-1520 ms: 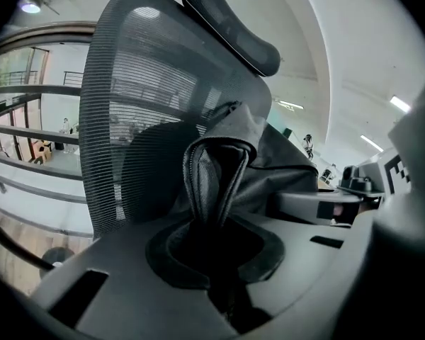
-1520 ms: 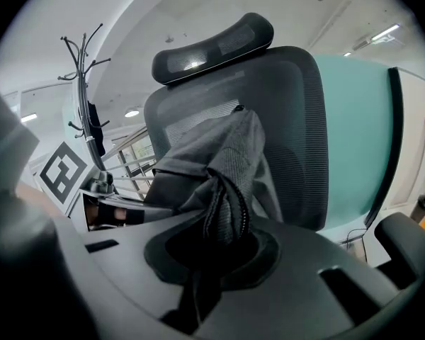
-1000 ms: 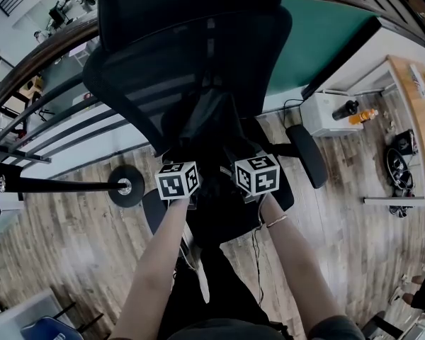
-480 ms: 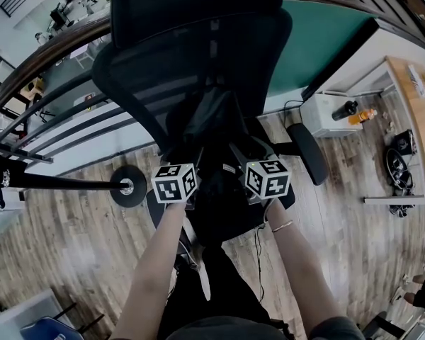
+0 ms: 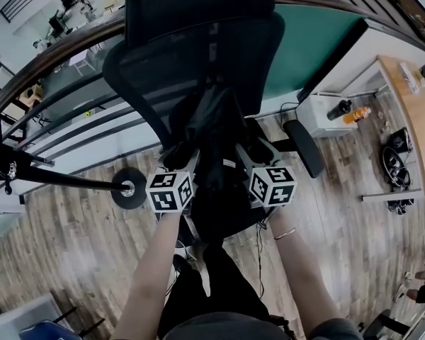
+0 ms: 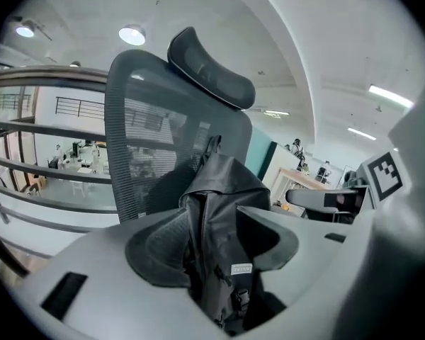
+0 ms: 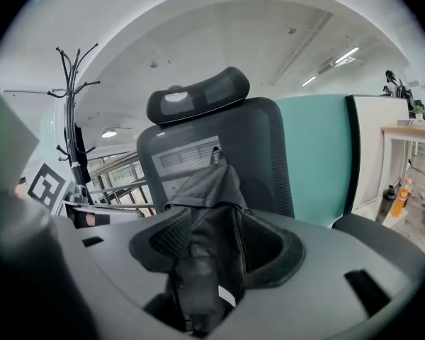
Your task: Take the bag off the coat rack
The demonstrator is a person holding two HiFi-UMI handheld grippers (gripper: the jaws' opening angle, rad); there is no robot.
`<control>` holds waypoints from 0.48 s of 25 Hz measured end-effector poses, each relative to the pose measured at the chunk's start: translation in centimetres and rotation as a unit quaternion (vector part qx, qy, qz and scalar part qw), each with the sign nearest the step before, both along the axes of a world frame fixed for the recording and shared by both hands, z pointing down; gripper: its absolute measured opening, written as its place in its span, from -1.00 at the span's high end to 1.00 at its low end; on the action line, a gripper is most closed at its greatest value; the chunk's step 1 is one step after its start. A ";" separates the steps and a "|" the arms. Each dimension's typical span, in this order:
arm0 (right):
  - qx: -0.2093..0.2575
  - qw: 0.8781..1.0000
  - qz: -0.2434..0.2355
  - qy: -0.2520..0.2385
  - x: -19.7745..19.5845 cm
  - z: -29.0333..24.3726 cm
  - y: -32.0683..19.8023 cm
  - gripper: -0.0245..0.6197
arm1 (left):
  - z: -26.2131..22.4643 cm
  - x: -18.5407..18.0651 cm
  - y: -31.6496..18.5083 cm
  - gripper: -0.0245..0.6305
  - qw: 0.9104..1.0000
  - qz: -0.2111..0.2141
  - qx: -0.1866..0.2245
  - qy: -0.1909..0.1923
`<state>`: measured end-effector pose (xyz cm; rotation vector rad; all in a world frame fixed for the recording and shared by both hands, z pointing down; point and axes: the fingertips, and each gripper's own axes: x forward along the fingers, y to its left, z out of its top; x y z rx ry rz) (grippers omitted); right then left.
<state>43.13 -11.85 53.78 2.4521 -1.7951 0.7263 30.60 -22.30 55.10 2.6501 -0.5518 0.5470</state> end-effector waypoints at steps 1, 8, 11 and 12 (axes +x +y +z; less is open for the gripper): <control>0.004 1.000 0.002 0.001 -0.3 -0.4 0.4 0.23 | -0.5 -0.3 0.3 0.27 1.000 0.003 0.007 0.002; 0.025 1.000 0.006 0.008 -3.6 -3.0 3.2 0.33 | -3.4 -2.9 2.3 0.45 0.999 0.013 0.036 0.018; 0.034 0.999 0.004 0.010 -5.4 -4.0 4.4 0.43 | -4.6 -4.5 3.1 0.55 0.998 0.013 0.047 0.026; 0.036 0.999 0.003 0.011 -6.0 -4.3 4.7 0.45 | -4.9 -5.1 3.4 0.57 0.998 0.012 0.047 0.029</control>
